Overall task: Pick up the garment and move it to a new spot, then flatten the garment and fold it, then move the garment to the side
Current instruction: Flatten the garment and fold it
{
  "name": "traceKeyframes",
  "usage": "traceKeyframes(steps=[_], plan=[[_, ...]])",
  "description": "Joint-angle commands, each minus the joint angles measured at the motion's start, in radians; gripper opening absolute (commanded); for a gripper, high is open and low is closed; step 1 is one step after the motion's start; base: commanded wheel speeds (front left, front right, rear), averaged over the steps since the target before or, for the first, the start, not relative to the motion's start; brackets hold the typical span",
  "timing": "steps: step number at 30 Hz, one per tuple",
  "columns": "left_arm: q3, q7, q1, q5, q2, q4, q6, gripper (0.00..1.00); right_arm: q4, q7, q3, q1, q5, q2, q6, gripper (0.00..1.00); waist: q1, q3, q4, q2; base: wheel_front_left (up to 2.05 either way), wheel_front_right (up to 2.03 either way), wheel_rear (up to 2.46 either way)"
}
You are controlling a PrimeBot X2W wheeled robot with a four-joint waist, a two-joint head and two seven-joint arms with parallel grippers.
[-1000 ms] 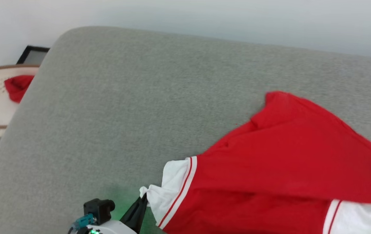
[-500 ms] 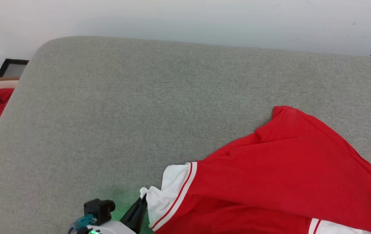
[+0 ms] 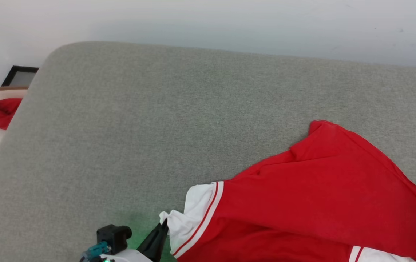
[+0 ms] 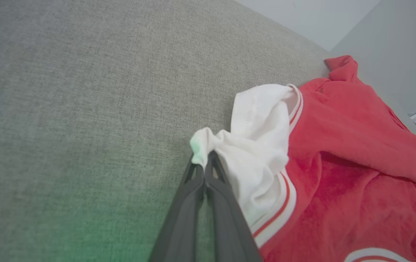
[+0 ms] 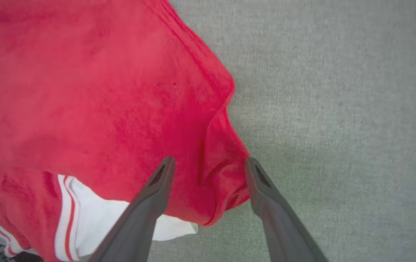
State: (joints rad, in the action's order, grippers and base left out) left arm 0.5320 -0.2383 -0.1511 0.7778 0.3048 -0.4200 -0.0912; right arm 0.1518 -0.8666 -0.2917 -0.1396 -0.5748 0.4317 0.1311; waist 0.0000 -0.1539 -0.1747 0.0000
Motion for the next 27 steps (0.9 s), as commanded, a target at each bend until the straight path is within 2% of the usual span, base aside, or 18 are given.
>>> traceKeyframes(steps=[1,6,8,11,20,27], plan=[[0.002,-0.005,0.005,0.001,-0.004,0.002,0.001,0.0,0.033,-0.012,0.007,0.033,0.0,0.017,-0.001,1.0,0.0,-0.003,-0.009,0.0,0.0,0.0,0.0],[0.015,-0.005,-0.015,-0.007,-0.015,0.0,-0.005,0.0,0.089,-0.012,0.101,0.169,0.006,0.09,-0.001,1.0,0.0,-0.018,-0.043,0.0,0.0,0.0,0.0],[0.02,-0.005,-0.02,-0.008,-0.019,-0.001,-0.006,0.0,0.085,0.001,0.129,0.206,0.005,0.105,-0.001,1.0,0.0,-0.023,-0.052,0.0,0.0,0.0,0.0],[0.035,-0.007,-0.039,-0.015,-0.034,-0.005,-0.013,0.0,0.04,0.046,0.228,0.314,0.009,0.15,-0.001,1.0,0.0,-0.037,-0.082,0.0,0.0,0.0,0.0],[0.082,-0.013,-0.11,-0.016,-0.082,-0.04,-0.032,0.0,-0.255,0.117,0.538,0.644,-0.042,0.266,-0.001,1.0,0.0,-0.096,-0.179,0.0,0.0,0.0,0.0],[0.114,-0.02,-0.151,-0.004,-0.114,-0.067,-0.039,0.0,-0.469,0.079,0.716,0.834,-0.097,0.299,-0.001,1.0,0.0,-0.146,-0.236,0.0,0.0,0.0,0.0]])
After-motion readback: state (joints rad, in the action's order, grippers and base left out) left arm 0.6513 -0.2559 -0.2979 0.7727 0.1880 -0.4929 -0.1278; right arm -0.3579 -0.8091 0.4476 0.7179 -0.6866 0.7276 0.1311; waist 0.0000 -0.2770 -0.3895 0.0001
